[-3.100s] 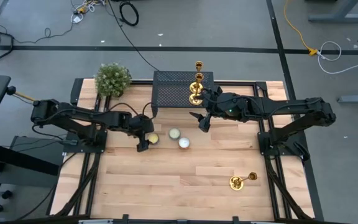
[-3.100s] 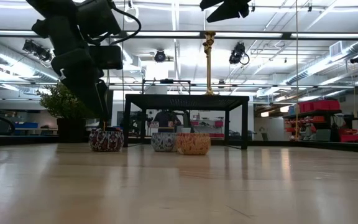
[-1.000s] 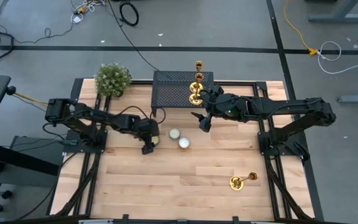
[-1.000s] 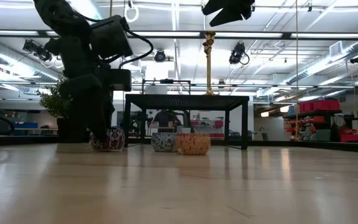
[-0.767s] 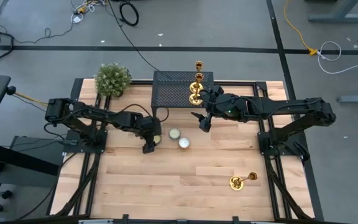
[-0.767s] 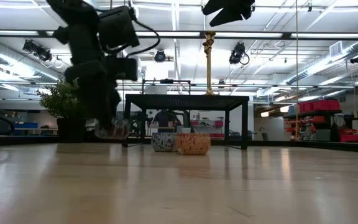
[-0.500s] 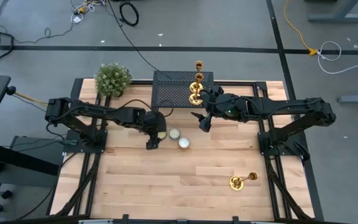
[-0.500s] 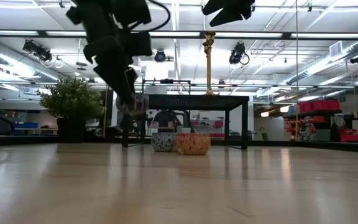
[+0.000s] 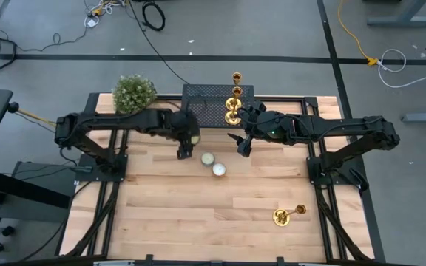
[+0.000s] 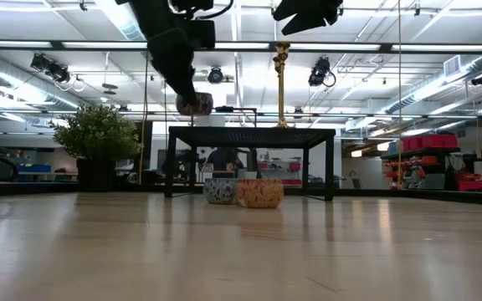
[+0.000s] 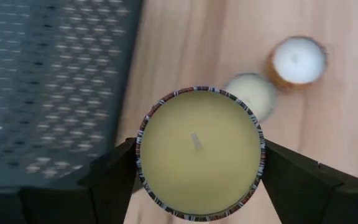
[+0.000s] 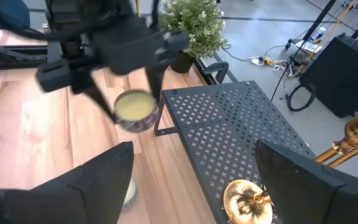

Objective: Pick & Place candle stick holders
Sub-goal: Put the patterned red scented candle on the shelf

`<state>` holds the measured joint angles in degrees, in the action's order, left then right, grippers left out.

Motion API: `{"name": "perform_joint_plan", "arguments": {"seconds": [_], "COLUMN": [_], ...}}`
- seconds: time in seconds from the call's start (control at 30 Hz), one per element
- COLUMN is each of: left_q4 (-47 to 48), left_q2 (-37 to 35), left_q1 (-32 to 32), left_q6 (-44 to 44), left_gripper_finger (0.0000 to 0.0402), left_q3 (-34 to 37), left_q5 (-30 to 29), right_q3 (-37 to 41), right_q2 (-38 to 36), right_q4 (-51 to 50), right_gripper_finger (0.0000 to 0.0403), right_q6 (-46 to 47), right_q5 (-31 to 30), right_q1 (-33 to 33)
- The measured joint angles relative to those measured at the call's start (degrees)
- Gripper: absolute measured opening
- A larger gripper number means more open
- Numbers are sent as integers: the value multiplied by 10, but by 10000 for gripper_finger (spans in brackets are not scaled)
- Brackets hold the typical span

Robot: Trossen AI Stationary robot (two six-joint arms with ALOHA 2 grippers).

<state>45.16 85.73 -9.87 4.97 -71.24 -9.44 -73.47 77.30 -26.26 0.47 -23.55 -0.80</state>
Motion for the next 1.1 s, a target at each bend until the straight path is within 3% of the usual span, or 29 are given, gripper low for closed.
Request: {"name": "perform_joint_plan", "arguments": {"seconds": [0.3,0.67,1.1], "left_q4": [14,1,-80], "left_q2": [0,0,18], "left_q1": [-73,-164,-200], "left_q6": [9,6,2], "left_gripper_finger": [309,309,309], "left_q3": [-54,-58,-58], "left_q5": [-9,-9,-1], "right_q3": [0,0,0], "right_q2": [0,-11,-89], "right_q4": [0,-40,-52], "right_gripper_finger": [336,336,336], "right_q6": [5,0,21], "right_q5": [0,0,-33], "right_q1": [0,0,0]}}
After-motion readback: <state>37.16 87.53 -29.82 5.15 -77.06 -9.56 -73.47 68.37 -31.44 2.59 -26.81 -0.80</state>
